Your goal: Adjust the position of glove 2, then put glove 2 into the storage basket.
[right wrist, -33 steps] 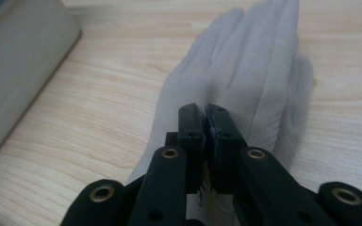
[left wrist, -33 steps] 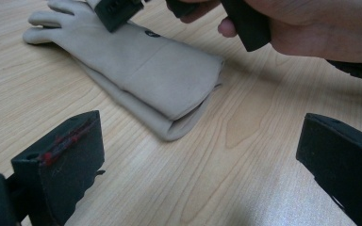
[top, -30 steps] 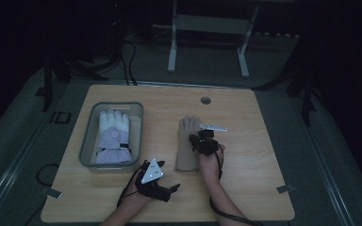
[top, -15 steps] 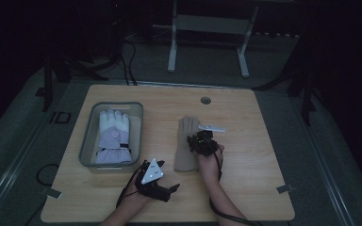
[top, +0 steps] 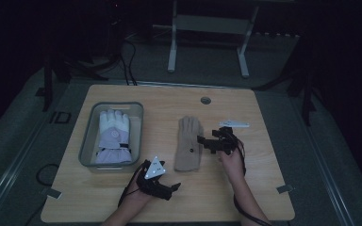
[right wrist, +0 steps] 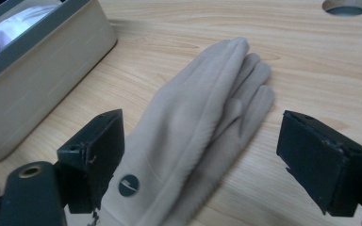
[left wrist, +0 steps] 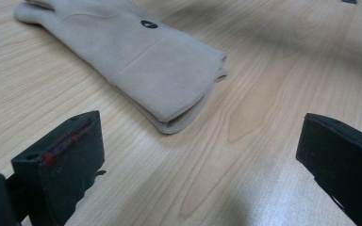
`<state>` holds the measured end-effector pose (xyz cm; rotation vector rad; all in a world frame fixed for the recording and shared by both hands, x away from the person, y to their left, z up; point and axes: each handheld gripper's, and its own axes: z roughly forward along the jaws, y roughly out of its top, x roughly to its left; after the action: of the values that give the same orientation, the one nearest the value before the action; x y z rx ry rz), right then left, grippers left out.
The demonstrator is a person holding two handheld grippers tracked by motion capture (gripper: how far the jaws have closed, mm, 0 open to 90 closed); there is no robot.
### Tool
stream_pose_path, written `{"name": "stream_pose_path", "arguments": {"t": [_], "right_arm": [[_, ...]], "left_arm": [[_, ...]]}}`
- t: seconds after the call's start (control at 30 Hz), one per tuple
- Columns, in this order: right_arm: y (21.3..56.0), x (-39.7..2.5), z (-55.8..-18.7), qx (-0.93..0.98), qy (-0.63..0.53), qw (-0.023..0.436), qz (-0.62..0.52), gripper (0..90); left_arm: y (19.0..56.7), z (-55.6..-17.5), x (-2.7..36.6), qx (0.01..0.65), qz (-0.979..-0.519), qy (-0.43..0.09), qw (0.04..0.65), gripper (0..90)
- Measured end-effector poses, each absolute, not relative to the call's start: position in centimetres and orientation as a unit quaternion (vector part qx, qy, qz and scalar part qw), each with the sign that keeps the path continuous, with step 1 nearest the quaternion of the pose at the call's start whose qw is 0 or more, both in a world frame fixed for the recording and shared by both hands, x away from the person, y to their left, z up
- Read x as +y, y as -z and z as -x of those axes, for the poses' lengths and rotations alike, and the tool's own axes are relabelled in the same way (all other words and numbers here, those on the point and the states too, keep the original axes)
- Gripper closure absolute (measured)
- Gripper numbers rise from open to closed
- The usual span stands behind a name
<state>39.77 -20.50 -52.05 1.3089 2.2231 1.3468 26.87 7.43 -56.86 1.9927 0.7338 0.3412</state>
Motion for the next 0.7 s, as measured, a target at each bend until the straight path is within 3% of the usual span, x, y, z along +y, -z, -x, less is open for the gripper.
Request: {"name": "stream_pose_path", "arguments": {"t": [0.07,0.2,0.27,0.4,0.5,0.7], "right_arm": [[51.8,-21.3,-40.0,0.754,-0.478,0.112,-0.437,15.8],[51.2,-21.9,-40.7,0.751,-0.476,0.050,-0.455,17.3],[50.8,-21.6,-40.8,0.763,-0.464,0.074,-0.443,10.7],[50.6,-20.3,-42.0,0.773,-0.444,0.075,-0.446,10.8],[50.8,-19.2,-43.4,0.779,-0.427,0.074,-0.453,14.4],[51.7,-17.5,-46.5,0.789,-0.398,0.087,-0.460,22.7]], "left_arm": [[56.5,-27.1,7.1,0.293,-0.821,-0.156,0.465,4.3],[56.1,-27.3,6.5,0.266,-0.836,-0.172,0.449,10.3],[55.9,-27.5,6.0,0.253,-0.843,-0.176,0.440,11.5],[55.7,-28.0,4.8,0.229,-0.854,-0.185,0.429,14.8],[55.6,-28.6,4.0,0.214,-0.863,-0.184,0.419,21.1],[55.2,-29.9,2.7,0.189,-0.880,-0.185,0.396,24.0]]}}
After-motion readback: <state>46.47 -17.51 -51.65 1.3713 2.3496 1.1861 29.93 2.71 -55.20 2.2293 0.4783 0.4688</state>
